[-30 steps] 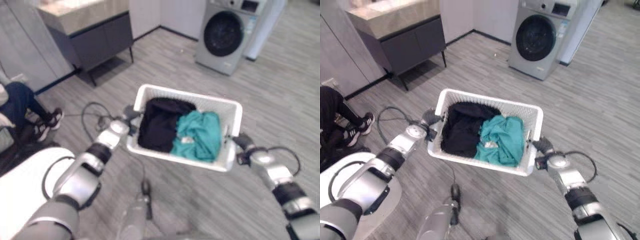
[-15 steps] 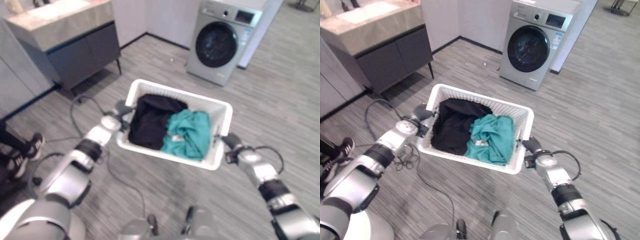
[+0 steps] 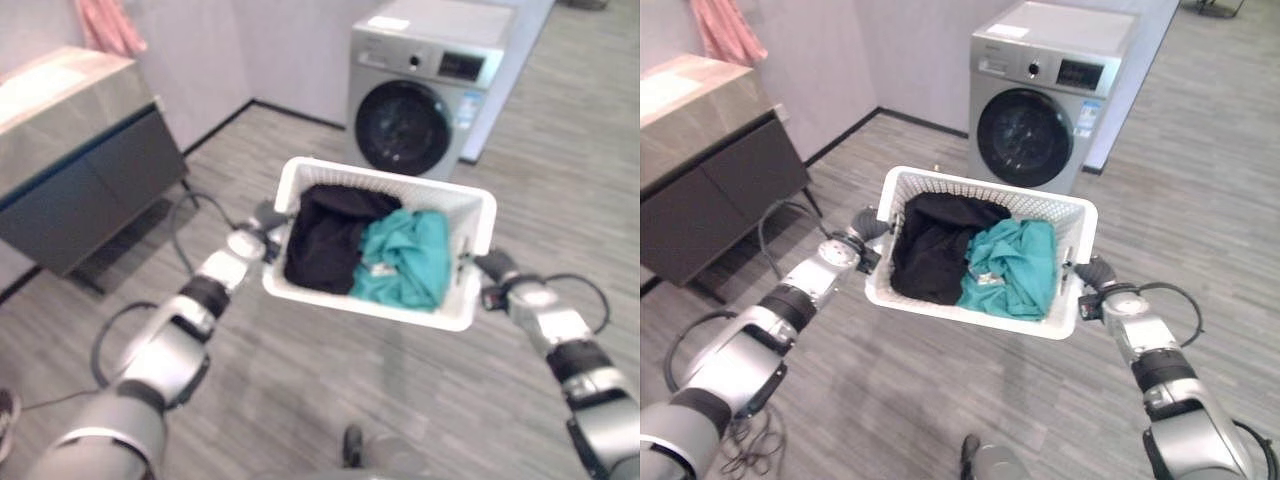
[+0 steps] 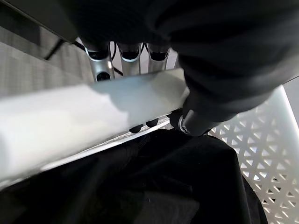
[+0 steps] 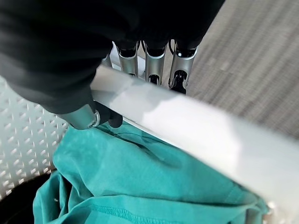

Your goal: Grab the laundry basket,head to the washer,open it,put in the laundry and shut it.

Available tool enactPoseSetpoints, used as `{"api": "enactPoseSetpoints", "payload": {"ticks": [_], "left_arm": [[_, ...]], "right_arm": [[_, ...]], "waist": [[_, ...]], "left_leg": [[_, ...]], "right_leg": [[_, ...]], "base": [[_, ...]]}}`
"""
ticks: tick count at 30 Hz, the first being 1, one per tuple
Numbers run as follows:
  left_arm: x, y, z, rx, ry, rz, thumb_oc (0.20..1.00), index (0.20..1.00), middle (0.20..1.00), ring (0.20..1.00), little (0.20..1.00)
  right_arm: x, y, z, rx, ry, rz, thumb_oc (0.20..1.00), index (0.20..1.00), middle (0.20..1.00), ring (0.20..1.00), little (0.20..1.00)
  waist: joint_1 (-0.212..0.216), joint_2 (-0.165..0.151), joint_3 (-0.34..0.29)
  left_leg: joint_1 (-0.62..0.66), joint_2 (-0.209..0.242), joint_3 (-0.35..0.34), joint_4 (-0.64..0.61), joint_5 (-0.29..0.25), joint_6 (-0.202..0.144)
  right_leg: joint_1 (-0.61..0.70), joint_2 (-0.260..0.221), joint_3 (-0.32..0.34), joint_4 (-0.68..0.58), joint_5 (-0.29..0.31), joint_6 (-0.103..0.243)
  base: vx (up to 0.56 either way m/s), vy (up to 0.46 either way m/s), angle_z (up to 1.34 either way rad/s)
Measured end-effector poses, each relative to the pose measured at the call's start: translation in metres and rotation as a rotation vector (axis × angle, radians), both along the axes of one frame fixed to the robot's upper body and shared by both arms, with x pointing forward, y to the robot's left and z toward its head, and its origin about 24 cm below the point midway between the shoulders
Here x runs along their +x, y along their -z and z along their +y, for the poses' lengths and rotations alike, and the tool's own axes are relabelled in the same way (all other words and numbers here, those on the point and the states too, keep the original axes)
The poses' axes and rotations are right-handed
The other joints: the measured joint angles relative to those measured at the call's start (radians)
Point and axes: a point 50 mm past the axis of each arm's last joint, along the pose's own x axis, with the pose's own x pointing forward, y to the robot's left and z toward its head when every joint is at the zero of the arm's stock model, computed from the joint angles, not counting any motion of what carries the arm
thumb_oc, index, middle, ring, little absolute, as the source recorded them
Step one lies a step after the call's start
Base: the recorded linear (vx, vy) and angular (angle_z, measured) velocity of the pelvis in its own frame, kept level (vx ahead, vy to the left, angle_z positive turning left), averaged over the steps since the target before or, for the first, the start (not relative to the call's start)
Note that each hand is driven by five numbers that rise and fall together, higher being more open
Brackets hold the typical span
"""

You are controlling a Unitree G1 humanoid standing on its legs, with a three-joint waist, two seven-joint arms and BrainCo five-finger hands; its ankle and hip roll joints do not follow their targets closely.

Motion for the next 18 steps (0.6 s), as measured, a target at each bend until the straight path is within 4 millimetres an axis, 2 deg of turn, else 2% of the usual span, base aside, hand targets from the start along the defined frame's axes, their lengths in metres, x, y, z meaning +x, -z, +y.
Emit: {"api": "enactPoseSetpoints", "payload": {"ticks": [1, 2, 3, 4, 5, 6, 7, 8, 9, 10, 11, 12, 13, 14, 15, 16, 17, 18], "left_arm": [[0.000, -0.004, 0.001, 0.005, 0.005, -0.014, 0.200, 0.200, 0.200, 0.200, 0.200], [0.000, -0.003, 0.005, 0.012, -0.016, -0.010, 0.200, 0.200, 0.200, 0.200, 0.200], [-0.001, 0.005, 0.008, 0.000, -0.035, 0.024, 0.200, 0.200, 0.200, 0.200, 0.200], [-0.003, 0.010, 0.006, -0.012, -0.034, 0.038, 0.200, 0.200, 0.200, 0.200, 0.200], [-0.004, 0.013, 0.005, -0.016, -0.034, 0.050, 0.200, 0.200, 0.200, 0.200, 0.200], [-0.005, 0.016, 0.002, -0.015, -0.026, 0.058, 0.200, 0.200, 0.200, 0.200, 0.200], [-0.006, 0.017, 0.001, -0.008, -0.020, 0.058, 0.200, 0.200, 0.200, 0.200, 0.200], [-0.006, 0.018, 0.009, -0.016, -0.031, 0.045, 0.200, 0.200, 0.200, 0.200, 0.200], [-0.008, 0.021, -0.001, -0.031, -0.015, 0.049, 0.200, 0.200, 0.200, 0.200, 0.200], [-0.008, 0.023, 0.000, -0.016, -0.011, 0.055, 0.200, 0.200, 0.200, 0.200, 0.200], [-0.006, 0.016, -0.002, -0.012, -0.003, 0.040, 0.200, 0.200, 0.200, 0.200, 0.200], [-0.005, 0.017, -0.005, -0.012, 0.003, 0.043, 0.200, 0.200, 0.200, 0.200, 0.200], [-0.008, 0.024, -0.007, -0.003, 0.007, 0.066, 0.200, 0.200, 0.200, 0.200, 0.200], [-0.012, 0.034, -0.007, 0.006, 0.009, 0.097, 0.200, 0.200, 0.200, 0.200, 0.200], [-0.015, 0.041, -0.006, 0.015, 0.007, 0.119, 0.200, 0.200, 0.200, 0.200, 0.200], [-0.015, 0.040, -0.006, 0.018, 0.013, 0.119, 0.200, 0.200, 0.200, 0.200, 0.200], [-0.014, 0.034, -0.005, 0.020, 0.019, 0.098, 0.200, 0.200, 0.200, 0.200, 0.200], [-0.013, 0.030, 0.000, 0.025, 0.012, 0.084, 0.200, 0.200, 0.200, 0.200, 0.200]], "right_arm": [[0.000, 0.001, 0.002, 0.019, 0.017, -0.010, 0.200, 0.200, 0.200, 0.200, 0.200], [0.001, 0.002, 0.005, 0.032, 0.029, -0.016, 0.200, 0.200, 0.200, 0.200, 0.200], [0.002, -0.001, 0.006, 0.037, 0.042, -0.028, 0.200, 0.200, 0.200, 0.200, 0.200], [0.003, -0.003, 0.004, 0.031, 0.042, -0.032, 0.200, 0.200, 0.200, 0.200, 0.200], [0.001, -0.001, 0.003, 0.028, 0.043, -0.026, 0.200, 0.200, 0.200, 0.200, 0.200], [-0.004, 0.006, 0.001, 0.027, 0.045, -0.006, 0.200, 0.200, 0.200, 0.200, 0.200], [-0.009, 0.010, 0.000, 0.017, 0.028, 0.013, 0.200, 0.200, 0.200, 0.200, 0.200], [-0.014, 0.022, 0.011, 0.055, 0.011, 0.022, 0.200, 0.200, 0.200, 0.200, 0.200], [-0.022, 0.031, 0.006, 0.061, 0.043, 0.045, 0.200, 0.200, 0.200, 0.200, 0.200], [-0.024, 0.036, 0.005, 0.062, 0.055, 0.063, 0.200, 0.200, 0.200, 0.200, 0.200], [-0.023, 0.034, 0.003, 0.071, 0.065, 0.051, 0.200, 0.200, 0.200, 0.200, 0.200], [-0.024, 0.037, 0.002, 0.075, 0.076, 0.062, 0.200, 0.200, 0.200, 0.200, 0.200], [-0.026, 0.041, 0.000, 0.071, 0.085, 0.085, 0.200, 0.200, 0.200, 0.200, 0.200], [-0.029, 0.044, -0.002, 0.064, 0.086, 0.105, 0.200, 0.200, 0.200, 0.200, 0.200], [-0.032, 0.051, 0.000, 0.081, 0.087, 0.123, 0.200, 0.200, 0.200, 0.200, 0.200], [-0.035, 0.053, -0.001, 0.080, 0.083, 0.137, 0.200, 0.200, 0.200, 0.200, 0.200], [-0.029, 0.047, 0.001, 0.085, 0.076, 0.106, 0.200, 0.200, 0.200, 0.200, 0.200], [-0.024, 0.041, 0.002, 0.086, 0.069, 0.074, 0.200, 0.200, 0.200, 0.200, 0.200]], "waist": [[0.015, -0.035, 0.009], [0.021, -0.094, 0.027], [0.025, -0.143, 0.058], [0.035, -0.116, 0.075], [0.057, -0.074, 0.100], [0.069, -0.061, 0.099], [0.094, -0.025, 0.076], [0.101, -0.041, 0.039], [0.101, -0.042, 0.026], [0.140, -0.056, 0.019], [0.128, -0.053, 0.017], [0.124, -0.046, 0.018], [0.124, -0.024, 0.015], [0.129, 0.022, 0.016], [0.117, 0.015, 0.015], [0.118, -0.011, 0.006], [0.137, -0.039, 0.008], [0.139, -0.044, 0.009]], "left_leg": [[-0.113, 0.016, 0.014, 0.142, -0.075, 0.007], [-0.199, -0.025, 0.045, 0.159, -0.180, -0.014], [-0.290, -0.122, 0.085, 0.003, -0.280, -0.015], [-0.291, -0.149, 0.086, -0.176, -0.283, 0.000], [-0.261, -0.169, 0.066, -0.357, -0.272, 0.014], [-0.223, -0.182, 0.056, -0.516, -0.252, 0.012], [-0.184, -0.171, 0.058, -0.691, -0.045, -0.008], [-0.230, -0.189, 0.051, -0.558, -0.015, -0.077], [-0.254, -0.186, 0.055, -0.543, -0.007, -0.088], [-0.250, -0.206, 0.077, -0.606, -0.077, -0.124], [-0.244, -0.232, 0.088, -0.766, -0.188, -0.101], [-0.180, -0.253, 0.115, -0.969, -0.154, -0.079], [-0.103, -0.253, 0.126, -1.115, -0.093, -0.038], [-0.009, -0.221, 0.143, -1.167, -0.006, 0.085], [0.070, -0.226, 0.153, -1.214, -0.104, 0.108], [0.116, -0.247, 0.129, -1.254, -0.144, 0.056], [0.122, -0.265, 0.133, -1.252, -0.151, 0.041], [0.119, -0.270, 0.132, -1.252, -0.153, 0.040]], "right_leg": [[0.019, -0.011, 0.011, -0.004, 0.010, 0.015], [0.055, -0.052, 0.019, -0.026, 0.013, 0.022], [0.125, -0.115, 0.022, -0.038, 0.037, 0.056], [0.130, -0.130, 0.024, 0.059, 0.034, 0.092], [0.101, -0.138, 0.024, 0.240, 0.028, 0.102], [0.041, -0.156, 0.012, 0.389, -0.008, 0.101], [0.015, -0.156, 0.013, 0.432, -0.083, 0.137], [0.100, -0.157, 0.053, 0.144, -0.116, 0.147], [0.120, -0.158, 0.046, 0.095, -0.086, 0.136], [0.125, -0.175, 0.072, 0.071, -0.080, 0.141], [0.153, -0.185, 0.052, 0.005, -0.070, 0.151], [0.172, -0.171, 0.046, -0.002, -0.071, 0.163], [0.200, -0.156, 0.052, 0.005, -0.075, 0.176], [0.232, -0.120, 0.056, 0.063, -0.095, 0.221], [0.236, -0.124, 0.049, 0.140, -0.138, 0.281], [0.240, -0.132, 0.063, 0.110, -0.153, 0.277], [0.217, -0.150, 0.077, 0.040, -0.134, 0.268], [0.187, -0.156, 0.079, 0.022, -0.125, 0.259]], "base": [[0.16, -0.074, -0.13], [0.24, -0.006, 0.05], [0.25, 0.013, -0.05], [0.16, 0.017, -0.31], [0.30, 0.041, -0.61], [0.29, 0.044, -0.77], [0.40, 0.055, -0.79], [0.29, 0.038, -0.50], [0.30, 0.025, -0.50], [0.35, 0.026, -0.14], [0.25, 0.013, -0.10], [0.28, 0.046, 0.23], [0.23, 0.058, -0.02], [0.33, 0.074, -0.07], [0.20, 0.040, 0.22], [0.21, 0.040, 0.25], [0.21, 0.047, 0.21], [0.31, 0.073, -0.03]]}}
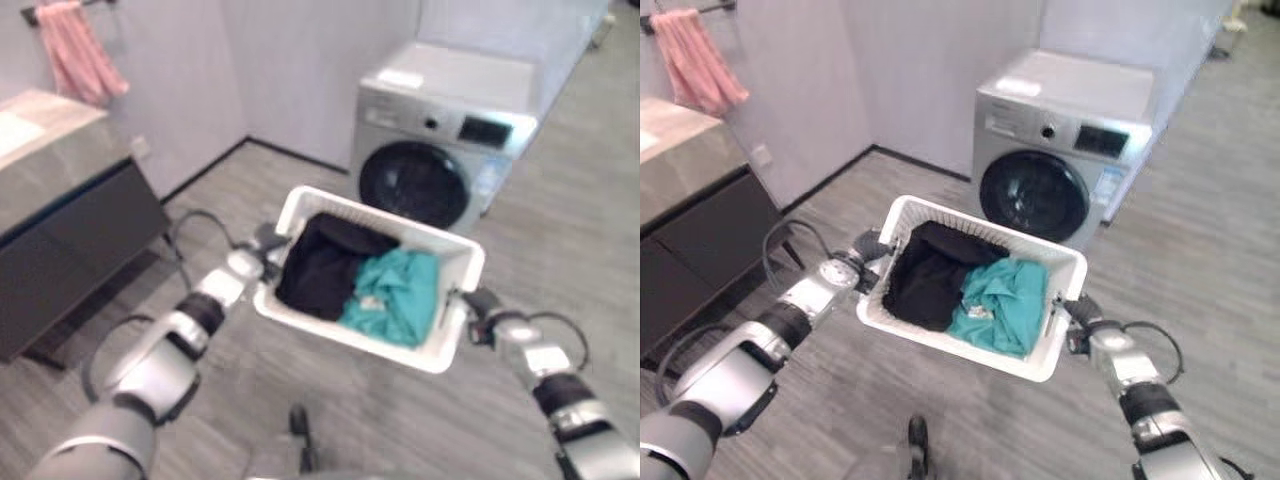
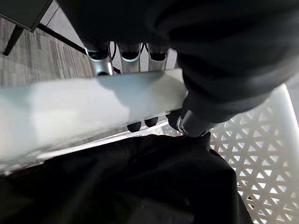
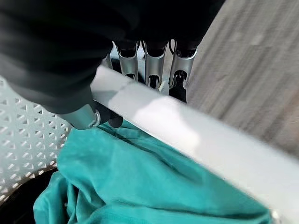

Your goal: Grab the laundry basket,head to the washer,open it,put in the laundry and shut it.

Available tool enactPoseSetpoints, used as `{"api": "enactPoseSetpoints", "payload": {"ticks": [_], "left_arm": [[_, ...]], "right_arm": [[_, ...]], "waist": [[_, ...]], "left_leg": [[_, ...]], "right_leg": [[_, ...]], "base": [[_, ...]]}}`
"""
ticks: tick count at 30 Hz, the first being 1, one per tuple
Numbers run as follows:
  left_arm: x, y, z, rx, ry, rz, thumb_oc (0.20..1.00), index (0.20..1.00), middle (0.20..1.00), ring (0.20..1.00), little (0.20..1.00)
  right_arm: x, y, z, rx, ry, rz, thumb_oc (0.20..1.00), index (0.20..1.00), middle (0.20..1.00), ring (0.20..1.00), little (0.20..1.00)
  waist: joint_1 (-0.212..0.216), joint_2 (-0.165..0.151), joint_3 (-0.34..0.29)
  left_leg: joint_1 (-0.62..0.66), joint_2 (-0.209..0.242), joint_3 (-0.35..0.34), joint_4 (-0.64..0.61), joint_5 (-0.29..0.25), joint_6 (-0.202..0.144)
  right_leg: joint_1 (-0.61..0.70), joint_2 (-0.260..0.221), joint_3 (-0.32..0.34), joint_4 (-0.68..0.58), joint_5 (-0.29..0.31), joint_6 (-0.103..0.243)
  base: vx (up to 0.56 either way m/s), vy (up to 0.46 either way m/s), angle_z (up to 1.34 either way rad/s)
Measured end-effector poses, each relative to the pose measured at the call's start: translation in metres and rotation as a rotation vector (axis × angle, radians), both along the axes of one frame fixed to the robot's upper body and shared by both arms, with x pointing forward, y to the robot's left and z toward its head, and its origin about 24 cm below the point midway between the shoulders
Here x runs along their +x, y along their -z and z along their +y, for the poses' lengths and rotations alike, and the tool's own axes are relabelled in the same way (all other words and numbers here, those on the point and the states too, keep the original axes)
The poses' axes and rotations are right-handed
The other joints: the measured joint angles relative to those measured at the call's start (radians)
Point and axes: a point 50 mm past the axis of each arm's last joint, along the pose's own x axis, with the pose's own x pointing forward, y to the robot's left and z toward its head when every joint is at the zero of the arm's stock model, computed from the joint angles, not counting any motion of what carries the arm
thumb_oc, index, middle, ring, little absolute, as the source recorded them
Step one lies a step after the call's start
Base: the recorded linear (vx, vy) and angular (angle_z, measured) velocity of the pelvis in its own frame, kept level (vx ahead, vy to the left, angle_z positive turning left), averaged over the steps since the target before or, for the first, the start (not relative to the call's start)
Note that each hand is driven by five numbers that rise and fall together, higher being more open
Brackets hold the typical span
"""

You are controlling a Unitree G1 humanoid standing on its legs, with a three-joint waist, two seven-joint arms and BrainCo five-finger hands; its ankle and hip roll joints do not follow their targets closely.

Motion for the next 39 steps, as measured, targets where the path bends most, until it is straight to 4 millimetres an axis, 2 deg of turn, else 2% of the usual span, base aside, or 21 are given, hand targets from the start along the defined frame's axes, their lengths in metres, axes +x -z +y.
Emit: {"api": "enactPoseSetpoints", "payload": {"ticks": [1, 2, 3, 4, 5, 6, 8, 9, 11, 12, 14, 16, 17, 18, 19, 20, 21, 23, 25, 30, 39], "left_arm": [[0.000, -0.001, 0.004, -0.002, -0.007, -0.003, 0.200, 0.200, 0.200, 0.200, 0.200], [0.000, -0.001, 0.006, 0.006, -0.010, -0.001, 0.200, 0.200, 0.200, 0.200, 0.200], [0.000, -0.002, 0.011, 0.017, -0.017, -0.002, 0.200, 0.200, 0.200, 0.200, 0.200], [0.000, -0.003, 0.015, 0.032, -0.019, -0.003, 0.200, 0.200, 0.200, 0.200, 0.200], [0.001, -0.005, 0.016, 0.039, -0.013, -0.007, 0.200, 0.200, 0.200, 0.200, 0.200], [0.001, -0.006, 0.016, 0.044, -0.010, -0.010, 0.200, 0.200, 0.200, 0.200, 0.200], [0.001, -0.007, 0.014, 0.044, -0.003, -0.016, 0.200, 0.200, 0.200, 0.200, 0.200], [0.001, -0.006, 0.011, 0.037, 0.003, -0.014, 0.200, 0.200, 0.200, 0.200, 0.200], [0.001, -0.005, 0.006, 0.023, 0.011, -0.014, 0.200, 0.200, 0.200, 0.200, 0.200], [0.000, -0.004, 0.004, 0.020, 0.015, -0.010, 0.200, 0.200, 0.200, 0.200, 0.200], [-0.001, 0.004, 0.001, 0.018, 0.010, 0.017, 0.200, 0.200, 0.200, 0.200, 0.200], [-0.001, 0.005, 0.002, 0.022, 0.006, 0.024, 0.200, 0.200, 0.200, 0.200, 0.200], [-0.002, 0.009, 0.005, 0.015, -0.007, 0.029, 0.200, 0.200, 0.200, 0.200, 0.200], [-0.004, 0.013, 0.001, 0.001, -0.002, 0.041, 0.200, 0.200, 0.200, 0.200, 0.200], [-0.004, 0.013, 0.001, -0.008, -0.006, 0.039, 0.200, 0.200, 0.200, 0.200, 0.200], [-0.004, 0.011, 0.002, -0.021, -0.015, 0.030, 0.200, 0.200, 0.200, 0.200, 0.200], [-0.003, 0.009, 0.001, -0.030, -0.011, 0.022, 0.200, 0.200, 0.200, 0.200, 0.200], [-0.003, 0.008, -0.008, -0.051, 0.007, 0.018, 0.200, 0.200, 0.200, 0.200, 0.200], [-0.004, 0.009, -0.009, -0.056, 0.009, 0.019, 0.200, 0.200, 0.200, 0.200, 0.200], [-0.004, 0.009, -0.017, -0.078, 0.020, 0.021, 0.200, 0.200, 0.200, 0.200, 0.200], [-0.003, 0.007, -0.008, -0.062, 0.003, 0.014, 0.200, 0.200, 0.200, 0.200, 0.200]], "right_arm": [[0.001, -0.002, 0.001, 0.004, -0.002, -0.011, 0.200, 0.200, 0.200, 0.200, 0.200], [0.001, 0.004, 0.006, 0.024, -0.005, 0.004, 0.200, 0.200, 0.200, 0.200, 0.200], [0.001, 0.009, 0.012, 0.044, -0.010, 0.015, 0.200, 0.200, 0.200, 0.200, 0.200], [0.001, 0.011, 0.016, 0.056, -0.021, 0.021, 0.200, 0.200, 0.200, 0.200, 0.200], [0.001, 0.013, 0.020, 0.056, -0.035, 0.026, 0.200, 0.200, 0.200, 0.200, 0.200], [0.001, 0.013, 0.020, 0.044, -0.039, 0.026, 0.200, 0.200, 0.200, 0.200, 0.200], [0.004, 0.007, 0.017, 0.030, -0.037, 0.006, 0.200, 0.200, 0.200, 0.200, 0.200], [0.004, 0.006, 0.013, 0.030, -0.025, 0.003, 0.200, 0.200, 0.200, 0.200, 0.200], [0.001, 0.008, 0.010, 0.022, -0.018, 0.021, 0.200, 0.200, 0.200, 0.200, 0.200], [0.000, 0.008, 0.006, 0.012, -0.014, 0.025, 0.200, 0.200, 0.200, 0.200, 0.200], [0.000, 0.006, 0.002, 0.003, -0.006, 0.024, 0.200, 0.200, 0.200, 0.200, 0.200], [0.000, 0.007, 0.003, 0.004, -0.011, 0.032, 0.200, 0.200, 0.200, 0.200, 0.200], [-0.002, 0.012, 0.005, 0.014, -0.017, 0.051, 0.200, 0.200, 0.200, 0.200, 0.200], [-0.003, 0.014, 0.003, 0.013, -0.008, 0.058, 0.200, 0.200, 0.200, 0.200, 0.200], [-0.003, 0.014, 0.002, 0.010, -0.004, 0.058, 0.200, 0.200, 0.200, 0.200, 0.200], [-0.002, 0.010, 0.002, 0.006, -0.005, 0.047, 0.200, 0.200, 0.200, 0.200, 0.200], [0.000, 0.006, -0.001, 0.000, -0.001, 0.034, 0.200, 0.200, 0.200, 0.200, 0.200], [0.001, -0.003, -0.011, -0.016, 0.022, 0.010, 0.200, 0.200, 0.200, 0.200, 0.200], [0.002, -0.009, -0.014, -0.021, 0.028, -0.014, 0.200, 0.200, 0.200, 0.200, 0.200], [0.002, -0.017, -0.023, -0.040, 0.049, -0.035, 0.200, 0.200, 0.200, 0.200, 0.200], [0.003, -0.011, -0.012, -0.006, 0.035, -0.030, 0.200, 0.200, 0.200, 0.200, 0.200]], "waist": [[0.003, 0.000, 0.000], [0.023, -0.003, 0.003], [0.023, -0.001, 0.003], [0.022, -0.003, 0.006], [0.010, -0.013, 0.008], [0.012, -0.025, 0.006], [0.012, -0.012, 0.017], [0.000, 0.011, 0.029], [-0.022, 0.021, 0.036], [-0.025, 0.021, 0.037], [-0.028, 0.018, 0.037], [-0.012, -0.007, 0.036], [-0.005, -0.028, 0.032], [0.005, -0.004, 0.018], [0.009, 0.004, 0.013], [0.013, 0.009, 0.009], [0.010, 0.008, 0.009], [-0.002, 0.017, 0.003], [-0.022, 0.006, 0.001], [-0.042, 0.001, -0.001], [-0.037, 0.003, -0.005]], "left_leg": [[0.012, -0.003, -0.009, 0.000, -0.028, -0.021], [0.067, 0.001, -0.005, -0.002, -0.088, -0.054], [0.100, 0.014, 0.002, -0.001, -0.108, -0.058], [0.126, 0.029, 0.002, 0.002, -0.121, -0.046], [0.153, 0.027, -0.001, 0.005, -0.146, -0.043], [0.171, 0.018, 0.011, 0.008, -0.163, -0.036], [0.185, 0.010, 0.004, 0.023, -0.201, -0.020], [0.190, 0.017, -0.004, 0.025, -0.205, -0.015], [0.188, 0.026, -0.035, 0.030, -0.206, -0.024], [0.185, 0.024, -0.039, 0.032, -0.211, -0.033], [0.193, 0.024, -0.051, 0.036, -0.227, -0.058], [0.216, 0.011, -0.069, 0.040, -0.254, -0.096], [0.252, 0.017, -0.086, 0.045, -0.277, -0.135], [0.253, 0.048, -0.083, 0.054, -0.284, -0.144], [0.256, 0.063, -0.084, 0.065, -0.296, -0.159], [0.241, 0.089, -0.079, 0.077, -0.301, -0.161], [0.238, 0.095, -0.082, 0.067, -0.300, -0.160], [0.224, 0.084, -0.083, 0.021, -0.289, -0.154], [0.228, 0.090, -0.095, 0.022, -0.277, -0.173], [0.227, 0.080, -0.108, 0.021, -0.277, -0.173], [0.231, 0.072, -0.105, 0.029, -0.278, -0.172]], "right_leg": [[-0.001, -0.001, -0.012, -0.004, 0.032, -0.009], [-0.016, -0.002, 0.000, 0.123, 0.025, 0.022], [-0.081, -0.011, 0.009, 0.300, 0.038, 0.067], [-0.160, -0.024, 0.035, 0.480, 0.066, 0.144], [-0.206, -0.049, 0.039, 0.608, 0.108, 0.181], [-0.237, -0.066, 0.045, 0.637, 0.127, 0.186], [-0.298, -0.130, 0.023, 0.683, 0.073, 0.119], [-0.300, -0.148, -0.001, 0.590, 0.048, 0.081], [-0.319, -0.163, 0.014, 0.374, 0.064, 0.053], [-0.312, -0.158, 0.026, 0.248, 0.104, 0.038], [-0.333, -0.202, 0.011, 0.098, 0.216, 0.059], [-0.294, -0.215, -0.027, -0.037, 0.362, 0.025], [-0.208, -0.202, -0.071, -0.117, 0.409, 0.037], [-0.179, -0.163, -0.074, -0.164, 0.421, 0.022], [-0.138, -0.134, -0.085, -0.221, 0.434, 0.013], [-0.133, -0.111, -0.086, -0.227, 0.426, -0.002], [-0.134, -0.101, -0.087, -0.227, 0.418, -0.013], [-0.134, -0.076, -0.090, -0.227, 0.410, -0.023], [-0.132, -0.066, -0.096, -0.228, 0.408, -0.024], [-0.129, -0.079, -0.110, -0.228, 0.406, -0.022], [-0.132, -0.080, -0.091, -0.228, 0.399, -0.013]], "base": [[0.32, 0.126, -0.08], [0.21, 0.106, -0.20], [0.17, 0.104, -0.36], [0.03, 0.029, -0.15], [0.11, 0.042, -0.14], [0.11, -0.003, -0.10], [0.10, -0.040, -0.16], [0.07, -0.111, 0.18], [0.08, -0.132, 0.45], [0.09, -0.144, 0.37], [0.10, -0.147, 0.36], [0.11, -0.168, 0.27], [0.07, -0.137, 0.10], [0.07, -0.180, 0.16], [0.02, -0.070, -0.04], [0.02, -0.101, 0.05], [0.01, -0.084, -0.03], [0.02, -0.073, -0.02], [0.02, -0.033, 0.04], [0.02, -0.026, 0.09], [0.03, 0.000, -0.04]]}}
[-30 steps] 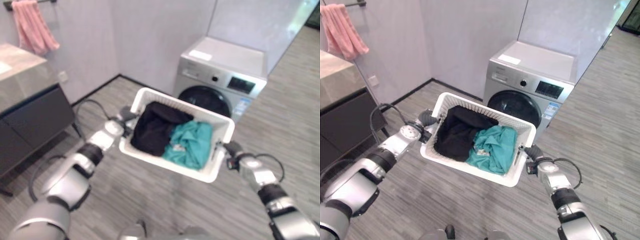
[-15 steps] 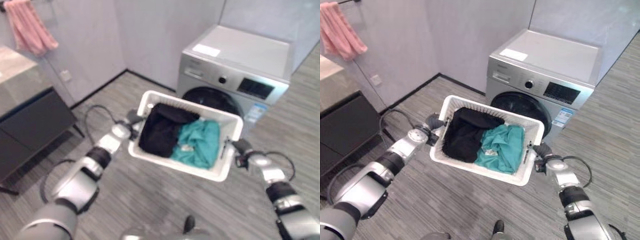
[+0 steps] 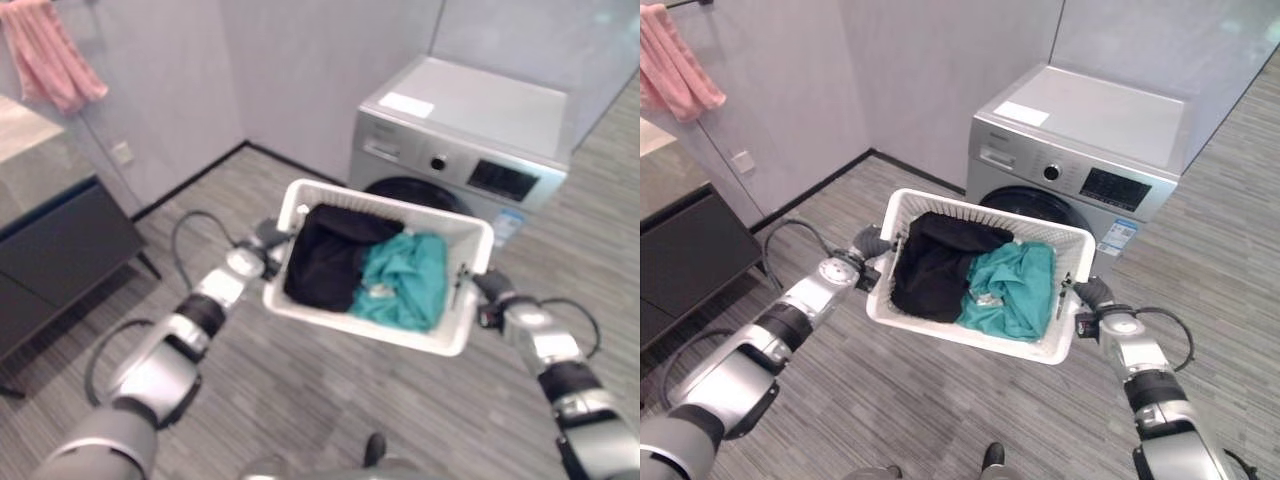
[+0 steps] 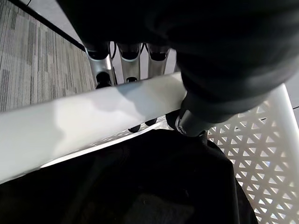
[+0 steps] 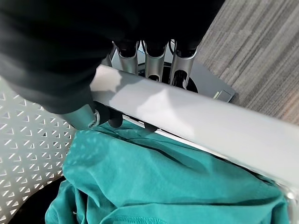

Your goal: Grab the laundry basket,head to the washer,open it,put in the laundry and shut it.

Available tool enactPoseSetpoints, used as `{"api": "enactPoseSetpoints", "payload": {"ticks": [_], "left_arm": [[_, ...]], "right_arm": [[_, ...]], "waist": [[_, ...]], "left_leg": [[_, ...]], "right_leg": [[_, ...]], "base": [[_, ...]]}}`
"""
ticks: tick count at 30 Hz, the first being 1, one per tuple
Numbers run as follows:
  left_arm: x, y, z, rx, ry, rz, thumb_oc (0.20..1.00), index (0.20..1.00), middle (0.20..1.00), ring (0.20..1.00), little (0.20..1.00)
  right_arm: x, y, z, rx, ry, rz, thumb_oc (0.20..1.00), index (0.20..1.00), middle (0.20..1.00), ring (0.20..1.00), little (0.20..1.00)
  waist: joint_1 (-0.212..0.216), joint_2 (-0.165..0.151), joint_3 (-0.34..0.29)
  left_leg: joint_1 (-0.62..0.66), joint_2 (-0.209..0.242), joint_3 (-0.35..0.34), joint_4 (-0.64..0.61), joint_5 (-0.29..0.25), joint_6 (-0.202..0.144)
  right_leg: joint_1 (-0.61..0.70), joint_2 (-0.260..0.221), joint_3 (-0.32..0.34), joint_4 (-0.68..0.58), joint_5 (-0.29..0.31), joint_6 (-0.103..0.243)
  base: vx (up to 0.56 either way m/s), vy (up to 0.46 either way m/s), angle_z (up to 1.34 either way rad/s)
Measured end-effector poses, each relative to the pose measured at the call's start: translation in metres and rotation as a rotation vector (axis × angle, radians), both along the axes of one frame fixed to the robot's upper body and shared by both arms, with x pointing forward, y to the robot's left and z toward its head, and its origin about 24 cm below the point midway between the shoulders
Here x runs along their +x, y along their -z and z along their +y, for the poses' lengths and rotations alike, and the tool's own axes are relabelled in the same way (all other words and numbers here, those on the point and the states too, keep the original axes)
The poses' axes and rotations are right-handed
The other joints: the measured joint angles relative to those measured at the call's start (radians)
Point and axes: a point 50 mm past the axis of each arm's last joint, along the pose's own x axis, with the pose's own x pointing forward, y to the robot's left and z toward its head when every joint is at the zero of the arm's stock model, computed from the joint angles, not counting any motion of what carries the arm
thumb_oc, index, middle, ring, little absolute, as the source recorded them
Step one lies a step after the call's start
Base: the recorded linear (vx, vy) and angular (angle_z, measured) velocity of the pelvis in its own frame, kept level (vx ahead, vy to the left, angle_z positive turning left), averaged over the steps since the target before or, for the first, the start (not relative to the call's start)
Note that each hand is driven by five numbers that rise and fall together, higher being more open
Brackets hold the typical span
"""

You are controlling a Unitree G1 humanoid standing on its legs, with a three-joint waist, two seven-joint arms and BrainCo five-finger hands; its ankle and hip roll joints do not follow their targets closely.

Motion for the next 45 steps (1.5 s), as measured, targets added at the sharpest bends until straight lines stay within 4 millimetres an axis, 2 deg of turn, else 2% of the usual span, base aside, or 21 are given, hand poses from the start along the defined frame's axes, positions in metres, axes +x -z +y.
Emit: {"api": "enactPoseSetpoints", "payload": {"ticks": [7, 10, 11, 13, 15, 18, 21, 23, 25, 26, 29, 30, 31, 34, 36, 37, 39, 40, 42, 44, 45], "left_arm": [[0.000, 0.001, -0.001, 0.005, 0.005, 0.002, 0.200, 0.200, 0.200, 0.200, 0.200], [0.000, 0.002, -0.002, 0.019, 0.012, 0.006, 0.200, 0.200, 0.200, 0.200, 0.200], [-0.001, 0.004, -0.003, 0.019, 0.013, 0.014, 0.200, 0.200, 0.200, 0.200, 0.200], [-0.001, 0.005, -0.008, 0.013, 0.024, 0.016, 0.200, 0.200, 0.200, 0.200, 0.200], [-0.002, 0.010, -0.007, 0.031, 0.024, 0.037, 0.200, 0.200, 0.200, 0.200, 0.200], [-0.002, 0.010, -0.007, 0.030, 0.027, 0.037, 0.200, 0.200, 0.200, 0.200, 0.200], [-0.002, 0.010, -0.007, 0.032, 0.028, 0.038, 0.200, 0.200, 0.200, 0.200, 0.200], [-0.002, 0.010, -0.007, 0.034, 0.029, 0.038, 0.200, 0.200, 0.200, 0.200, 0.200], [-0.002, 0.010, -0.009, 0.038, 0.034, 0.037, 0.200, 0.200, 0.200, 0.200, 0.200], [-0.003, 0.012, -0.017, 0.019, 0.041, 0.037, 0.200, 0.200, 0.200, 0.200, 0.200], [-0.004, 0.016, -0.017, 0.007, 0.035, 0.049, 0.200, 0.200, 0.200, 0.200, 0.200], [-0.004, 0.016, -0.017, 0.008, 0.035, 0.051, 0.200, 0.200, 0.200, 0.200, 0.200], [-0.003, 0.013, -0.013, 0.008, 0.026, 0.041, 0.200, 0.200, 0.200, 0.200, 0.200], [0.002, -0.001, -0.011, 0.001, 0.021, -0.004, 0.200, 0.200, 0.200, 0.200, 0.200], [0.003, -0.003, -0.008, 0.009, 0.014, -0.009, 0.200, 0.200, 0.200, 0.200, 0.200], [0.004, -0.007, -0.002, 0.021, 0.004, -0.018, 0.200, 0.200, 0.200, 0.200, 0.200], [0.004, -0.007, 0.003, 0.036, 0.002, -0.016, 0.200, 0.200, 0.200, 0.200, 0.200], [0.004, -0.005, 0.002, 0.039, 0.005, -0.011, 0.200, 0.200, 0.200, 0.200, 0.200], [0.003, -0.001, -0.001, 0.055, 0.013, -0.001, 0.200, 0.200, 0.200, 0.200, 0.200], [0.002, 0.002, -0.004, 0.056, 0.023, 0.010, 0.200, 0.200, 0.200, 0.200, 0.200], [0.001, 0.004, -0.008, 0.055, 0.040, 0.015, 0.200, 0.200, 0.200, 0.200, 0.200]], "right_arm": [[0.000, -0.001, -0.002, 0.000, 0.007, -0.003, 0.200, 0.200, 0.200, 0.200, 0.200], [0.002, -0.005, -0.003, -0.005, 0.011, -0.016, 0.200, 0.200, 0.200, 0.200, 0.200], [0.000, -0.003, -0.004, -0.007, 0.012, -0.003, 0.200, 0.200, 0.200, 0.200, 0.200], [-0.002, -0.001, -0.006, -0.014, 0.013, 0.015, 0.200, 0.200, 0.200, 0.200, 0.200], [-0.003, 0.000, -0.005, -0.018, 0.006, 0.019, 0.200, 0.200, 0.200, 0.200, 0.200], [-0.005, 0.003, -0.006, -0.016, 0.004, 0.028, 0.200, 0.200, 0.200, 0.200, 0.200], [-0.005, 0.003, -0.006, -0.015, 0.004, 0.028, 0.200, 0.200, 0.200, 0.200, 0.200], [-0.005, 0.004, -0.006, -0.014, 0.004, 0.031, 0.200, 0.200, 0.200, 0.200, 0.200], [-0.009, 0.006, -0.009, -0.018, 0.009, 0.049, 0.200, 0.200, 0.200, 0.200, 0.200], [-0.007, -0.003, -0.018, -0.042, 0.028, 0.029, 0.200, 0.200, 0.200, 0.200, 0.200], [-0.007, -0.004, -0.019, -0.043, 0.031, 0.025, 0.200, 0.200, 0.200, 0.200, 0.200], [-0.007, -0.004, -0.019, -0.045, 0.027, 0.026, 0.200, 0.200, 0.200, 0.200, 0.200], [-0.005, -0.004, -0.015, -0.047, 0.011, 0.019, 0.200, 0.200, 0.200, 0.200, 0.200], [0.000, -0.009, -0.010, -0.038, 0.020, -0.021, 0.200, 0.200, 0.200, 0.200, 0.200], [0.000, -0.006, -0.007, -0.047, -0.001, -0.004, 0.200, 0.200, 0.200, 0.200, 0.200], [-0.001, 0.001, -0.001, -0.047, -0.029, 0.028, 0.200, 0.200, 0.200, 0.200, 0.200], [-0.002, 0.004, 0.003, -0.033, -0.043, 0.035, 0.200, 0.200, 0.200, 0.200, 0.200], [-0.003, 0.006, 0.003, -0.029, -0.048, 0.042, 0.200, 0.200, 0.200, 0.200, 0.200], [-0.007, 0.011, 0.002, -0.029, -0.039, 0.057, 0.200, 0.200, 0.200, 0.200, 0.200], [-0.010, 0.012, -0.001, -0.039, -0.033, 0.067, 0.200, 0.200, 0.200, 0.200, 0.200], [-0.017, 0.020, -0.004, -0.050, -0.027, 0.096, 0.200, 0.200, 0.200, 0.200, 0.200]], "waist": [[-0.004, 0.000, 0.000], [-0.026, 0.023, -0.004], [-0.043, 0.034, -0.010], [-0.051, 0.019, -0.006], [-0.060, 0.015, -0.004], [-0.071, 0.017, -0.001], [-0.081, 0.021, 0.007], [-0.083, 0.025, 0.011], [-0.098, 0.033, -0.002], [-0.097, 0.092, -0.013], [-0.094, 0.094, -0.007], [-0.092, 0.088, -0.006], [-0.080, 0.060, -0.009], [-0.081, -0.009, 0.019], [-0.083, -0.043, 0.034], [-0.080, -0.057, 0.043], [-0.079, -0.039, 0.042], [-0.076, -0.022, 0.045], [-0.069, 0.003, 0.040], [-0.069, 0.029, 0.025], [-0.053, -0.003, 0.014]], "left_leg": [[-0.013, -0.008, 0.021, 0.028, -0.025, 0.023], [-0.056, -0.041, -0.010, 0.076, -0.072, 0.108], [-0.057, -0.031, -0.011, 0.075, -0.064, 0.095], [-0.042, -0.054, -0.002, 0.093, -0.066, 0.078], [-0.013, -0.062, 0.004, 0.107, -0.092, 0.092], [-0.001, -0.066, 0.004, 0.091, -0.099, 0.092], [0.011, -0.067, -0.005, 0.093, -0.123, 0.075], [0.037, -0.056, -0.013, 0.087, -0.144, 0.056], [0.083, -0.017, -0.059, 0.078, -0.178, 0.012], [0.093, 0.054, -0.085, 0.111, -0.182, -0.014], [0.016, 0.124, -0.120, 0.367, -0.125, -0.046], [-0.016, 0.139, -0.135, 0.460, -0.096, -0.041], [-0.128, 0.150, -0.172, 0.707, -0.006, -0.009], [-0.333, 0.102, -0.211, 0.965, 0.029, 0.009], [-0.394, 0.060, -0.207, 0.927, -0.010, 0.016], [-0.415, 0.031, -0.223, 0.787, -0.036, 0.016], [-0.431, 0.013, -0.211, 0.578, -0.050, -0.003], [-0.402, -0.005, -0.201, 0.373, -0.030, 0.011], [-0.371, -0.015, -0.191, 0.344, 0.041, 0.050], [-0.332, -0.025, -0.195, 0.288, 0.042, 0.051], [-0.286, -0.055, -0.171, 0.223, 0.053, 0.032]], "right_leg": [[-0.016, -0.002, 0.037, 0.006, 0.004, 0.001], [-0.150, -0.030, 0.111, 0.216, -0.020, 0.024], [-0.181, -0.031, 0.130, 0.273, -0.016, 0.030], [-0.193, -0.043, 0.144, 0.315, -0.011, 0.036], [-0.296, -0.084, 0.133, 0.484, -0.070, 0.044], [-0.328, -0.081, 0.125, 0.348, -0.095, 0.047], [-0.356, -0.094, 0.153, 0.145, -0.065, 0.090], [-0.346, -0.105, 0.141, 0.144, -0.055, 0.095], [-0.275, -0.091, 0.125, 0.223, -0.072, 0.092], [-0.251, -0.027, 0.078, 0.236, -0.046, 0.052], [-0.157, 0.045, 0.033, 0.206, -0.065, -0.032], [-0.126, 0.068, 0.023, 0.189, -0.076, -0.049], [-0.088, 0.085, 0.011, 0.168, -0.094, -0.073], [-0.028, 0.098, 0.006, 0.139, -0.122, -0.115], [0.018, 0.099, 0.012, 0.111, -0.132, -0.122], [0.046, 0.103, 0.015, 0.087, -0.134, -0.118], [0.056, 0.118, 0.027, 0.075, -0.145, -0.099], [0.071, 0.126, 0.045, 0.073, -0.152, -0.089], [0.106, 0.143, 0.074, 0.065, -0.161, -0.077], [0.127, 0.158, 0.093, 0.062, -0.185, -0.060], [0.126, 0.120, 0.114, 0.063, -0.198, -0.039]], "base": [[0.04, 0.104, -0.14], [0.03, 0.135, -0.30], [0.03, 0.072, -0.10], [0.12, 0.046, -0.15], [0.30, -0.087, -0.34], [0.28, -0.145, -0.02], [0.26, -0.160, 0.13], [0.24, -0.174, 0.26], [0.23, -0.225, 0.61], [0.35, -0.401, 0.54], [0.17, -0.345, 0.18], [0.04, -0.318, -0.12], [0.03, -0.249, -0.15], [0.10, -0.103, -0.02], [0.18, 0.087, -0.06], [0.20, 0.153, -0.20], [0.23, 0.130, -0.34], [0.18, 0.072, -0.46], [0.17, 0.074, -0.47], [0.12, 0.073, -0.30], [0.09, 0.101, -0.25]]}}
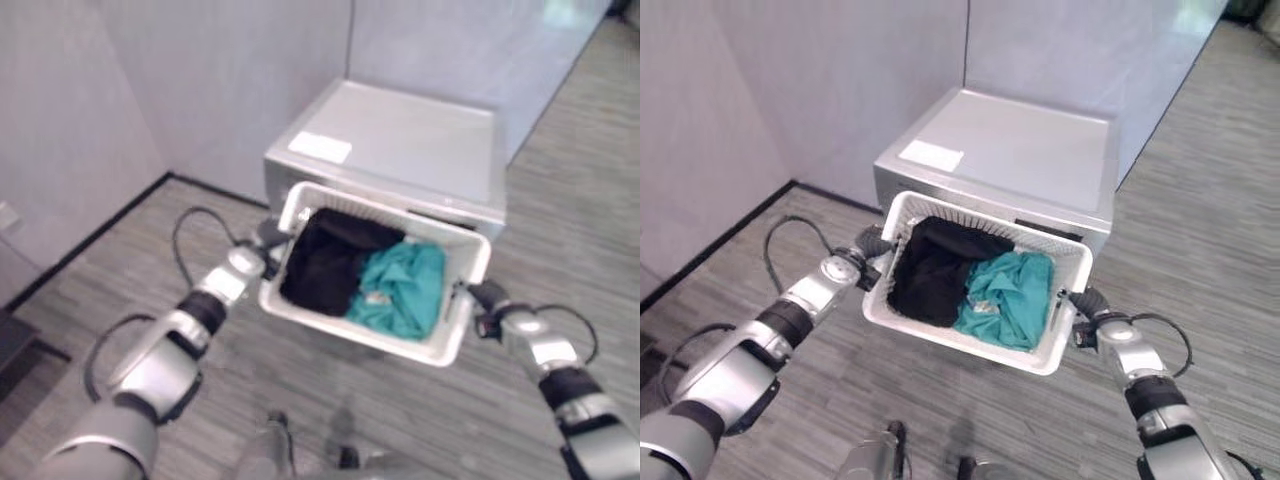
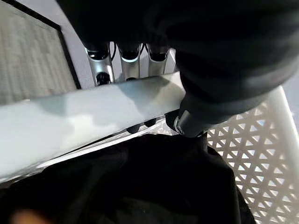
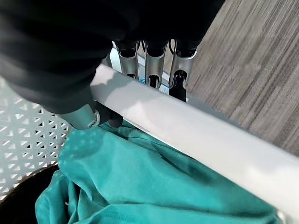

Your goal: Grab the laundry basket,head to the washer,open it,put in the laundry and shut it.

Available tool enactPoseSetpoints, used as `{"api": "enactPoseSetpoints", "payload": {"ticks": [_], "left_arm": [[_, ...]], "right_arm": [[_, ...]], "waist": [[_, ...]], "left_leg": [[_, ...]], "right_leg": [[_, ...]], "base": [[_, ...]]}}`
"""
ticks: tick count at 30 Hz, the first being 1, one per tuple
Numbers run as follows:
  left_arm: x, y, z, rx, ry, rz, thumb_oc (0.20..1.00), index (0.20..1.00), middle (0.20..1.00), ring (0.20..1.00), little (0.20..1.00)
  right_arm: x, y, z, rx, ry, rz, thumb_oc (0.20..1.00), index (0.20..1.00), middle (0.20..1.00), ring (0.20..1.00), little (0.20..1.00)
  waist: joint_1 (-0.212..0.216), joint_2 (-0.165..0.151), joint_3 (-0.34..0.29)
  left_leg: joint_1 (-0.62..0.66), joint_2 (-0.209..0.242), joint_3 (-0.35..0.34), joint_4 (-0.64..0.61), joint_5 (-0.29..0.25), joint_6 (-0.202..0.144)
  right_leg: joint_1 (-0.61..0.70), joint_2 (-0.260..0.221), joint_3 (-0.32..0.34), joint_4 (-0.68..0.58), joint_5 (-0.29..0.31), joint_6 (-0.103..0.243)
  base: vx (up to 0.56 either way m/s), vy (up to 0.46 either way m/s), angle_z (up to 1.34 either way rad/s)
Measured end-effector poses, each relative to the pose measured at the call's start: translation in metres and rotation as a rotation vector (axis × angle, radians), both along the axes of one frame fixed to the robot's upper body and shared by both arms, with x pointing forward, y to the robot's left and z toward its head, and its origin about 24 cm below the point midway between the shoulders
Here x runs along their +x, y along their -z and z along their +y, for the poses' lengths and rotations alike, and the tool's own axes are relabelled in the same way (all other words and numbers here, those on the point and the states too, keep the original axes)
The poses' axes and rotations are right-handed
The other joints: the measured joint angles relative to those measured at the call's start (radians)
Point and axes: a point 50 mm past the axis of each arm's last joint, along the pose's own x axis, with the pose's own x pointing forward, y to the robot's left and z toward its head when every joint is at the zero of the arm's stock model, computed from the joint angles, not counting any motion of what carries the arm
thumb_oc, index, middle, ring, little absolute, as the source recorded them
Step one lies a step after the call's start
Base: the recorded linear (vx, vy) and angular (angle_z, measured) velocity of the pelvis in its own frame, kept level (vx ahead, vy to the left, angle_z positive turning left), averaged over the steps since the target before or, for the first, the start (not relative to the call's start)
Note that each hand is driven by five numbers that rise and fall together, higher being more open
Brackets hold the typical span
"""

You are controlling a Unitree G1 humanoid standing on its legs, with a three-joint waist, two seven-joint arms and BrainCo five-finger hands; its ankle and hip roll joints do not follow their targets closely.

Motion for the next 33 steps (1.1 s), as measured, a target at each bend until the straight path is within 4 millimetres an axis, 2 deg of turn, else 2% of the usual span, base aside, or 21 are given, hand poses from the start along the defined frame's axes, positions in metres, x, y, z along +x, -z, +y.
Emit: {"api": "enactPoseSetpoints", "payload": {"ticks": [2, 5, 8, 11, 13, 16, 33], "left_arm": [[0.000, 0.001, 0.001, 0.005, 0.003, 0.004, 0.200, 0.200, 0.200, 0.200, 0.200], [0.001, -0.001, 0.007, 0.016, -0.012, -0.004, 0.200, 0.200, 0.200, 0.200, 0.200], [0.001, -0.002, 0.010, 0.018, -0.021, -0.007, 0.200, 0.200, 0.200, 0.200, 0.200], [0.001, -0.004, 0.017, 0.032, -0.036, -0.011, 0.200, 0.200, 0.200, 0.200, 0.200], [0.002, -0.005, 0.023, 0.041, -0.046, -0.013, 0.200, 0.200, 0.200, 0.200, 0.200], [0.001, -0.004, 0.020, 0.037, -0.040, -0.010, 0.200, 0.200, 0.200, 0.200, 0.200], [-0.001, 0.001, 0.020, 0.034, -0.040, 0.003, 0.200, 0.200, 0.200, 0.200, 0.200]], "right_arm": [[0.000, 0.000, 0.000, 0.001, -0.005, 0.001, 0.200, 0.200, 0.200, 0.200, 0.200], [0.001, 0.005, 0.010, 0.029, -0.018, 0.003, 0.200, 0.200, 0.200, 0.200, 0.200], [0.002, 0.006, 0.014, 0.041, -0.026, 0.003, 0.200, 0.200, 0.200, 0.200, 0.200], [0.002, 0.011, 0.022, 0.066, -0.048, 0.013, 0.200, 0.200, 0.200, 0.200, 0.200], [0.000, 0.016, 0.030, 0.074, -0.085, 0.033, 0.200, 0.200, 0.200, 0.200, 0.200], [-0.005, 0.021, 0.029, 0.045, -0.091, 0.055, 0.200, 0.200, 0.200, 0.200, 0.200], [-0.005, 0.022, 0.028, 0.044, -0.088, 0.057, 0.200, 0.200, 0.200, 0.200, 0.200]], "waist": [[0.002, -0.008, -0.003], [0.016, -0.008, -0.003], [0.029, -0.008, -0.003], [0.054, -0.009, -0.003], [0.054, -0.011, -0.002], [0.053, -0.014, 0.000], [0.051, -0.028, 0.002]], "left_leg": [[0.016, -0.036, 0.013, -0.047, 0.009, 0.013], [0.046, -0.079, 0.034, -0.113, 0.044, 0.063], [0.071, -0.099, 0.031, -0.147, 0.059, 0.072], [0.103, -0.102, 0.020, -0.187, 0.070, 0.089], [0.124, -0.101, 0.012, -0.205, 0.072, 0.089], [0.156, -0.099, 0.011, -0.232, 0.074, 0.087], [0.174, -0.095, 0.030, -0.269, 0.084, 0.089]], "right_leg": [[0.005, -0.040, 0.003, -0.031, 0.009, 0.009], [0.011, -0.091, 0.011, -0.052, 0.025, 0.044], [0.022, -0.112, 0.008, -0.059, 0.027, 0.056], [0.025, -0.116, 0.006, -0.048, 0.025, 0.060], [0.043, -0.113, 0.006, -0.044, 0.025, 0.061], [0.061, -0.112, 0.005, -0.044, 0.024, 0.063], [0.060, -0.113, 0.007, -0.050, 0.022, 0.067]], "base": [[0.08, 0.115, -0.17], [0.05, 0.080, -0.07], [0.03, 0.047, 0.08], [0.02, 0.057, 0.09], [0.01, 0.057, 0.08], [0.00, 0.027, -0.01], [0.00, 0.006, -0.02]]}}
